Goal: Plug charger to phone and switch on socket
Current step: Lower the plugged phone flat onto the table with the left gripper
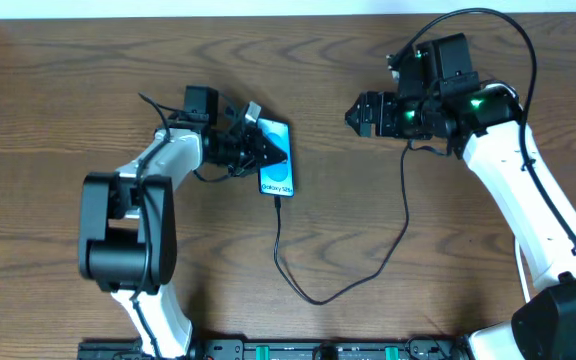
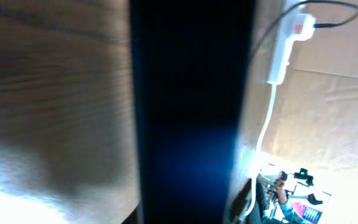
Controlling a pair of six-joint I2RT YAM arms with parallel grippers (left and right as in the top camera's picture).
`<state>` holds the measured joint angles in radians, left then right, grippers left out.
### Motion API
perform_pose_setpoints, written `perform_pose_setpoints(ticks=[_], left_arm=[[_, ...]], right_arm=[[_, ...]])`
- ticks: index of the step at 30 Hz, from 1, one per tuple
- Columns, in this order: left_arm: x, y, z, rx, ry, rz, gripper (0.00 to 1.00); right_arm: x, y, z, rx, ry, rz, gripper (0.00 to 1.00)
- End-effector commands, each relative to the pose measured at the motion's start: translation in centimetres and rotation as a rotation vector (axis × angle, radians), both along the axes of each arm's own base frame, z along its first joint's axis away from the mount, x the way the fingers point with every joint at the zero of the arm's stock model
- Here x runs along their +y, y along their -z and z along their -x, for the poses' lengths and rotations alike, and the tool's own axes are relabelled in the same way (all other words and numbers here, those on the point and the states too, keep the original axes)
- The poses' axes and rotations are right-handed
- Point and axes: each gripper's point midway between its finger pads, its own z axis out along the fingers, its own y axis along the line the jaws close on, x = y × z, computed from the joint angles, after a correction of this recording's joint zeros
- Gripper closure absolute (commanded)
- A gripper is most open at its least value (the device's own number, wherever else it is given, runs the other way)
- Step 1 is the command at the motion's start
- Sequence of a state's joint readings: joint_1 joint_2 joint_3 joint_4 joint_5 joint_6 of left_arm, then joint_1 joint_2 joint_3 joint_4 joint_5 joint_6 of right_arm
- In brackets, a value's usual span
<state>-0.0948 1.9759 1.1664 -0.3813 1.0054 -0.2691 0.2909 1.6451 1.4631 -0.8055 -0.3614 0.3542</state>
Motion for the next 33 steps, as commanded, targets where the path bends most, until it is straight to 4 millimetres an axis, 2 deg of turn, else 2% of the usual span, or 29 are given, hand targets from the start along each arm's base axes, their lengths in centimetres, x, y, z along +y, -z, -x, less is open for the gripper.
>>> perform_pose_setpoints(ticks=[1,7,16,25,33], left_arm=[[0.0,1.5,-0.1,-0.014,0.026,-0.019,0.93],[0.7,2.5,-0.3,-0.013,0.011,-0.086,0.93],[0.7,2.7,0.0,0.004,0.012,-0.086,0.93],[0.8,5.7,0.8,0.087,0.013,-0.093,0.93],[0.8,5.9,0.8,0.092,0.013,-0.094,0.93]], right_arm=[[0.4,-0.5,0.2,-0.023,-0.019,0.016,0.09],[0.6,-0.5,0.3,-0.024,-0.025,0.018,0.09],[0.5,-0.4,0.3,-0.026,-0.021,0.024,0.09],[0.5,-0.4,0.3,-0.025,-0.019,0.027,0.09],[0.3,-0.3,0.2,-0.028,-0.014,0.036,0.09]])
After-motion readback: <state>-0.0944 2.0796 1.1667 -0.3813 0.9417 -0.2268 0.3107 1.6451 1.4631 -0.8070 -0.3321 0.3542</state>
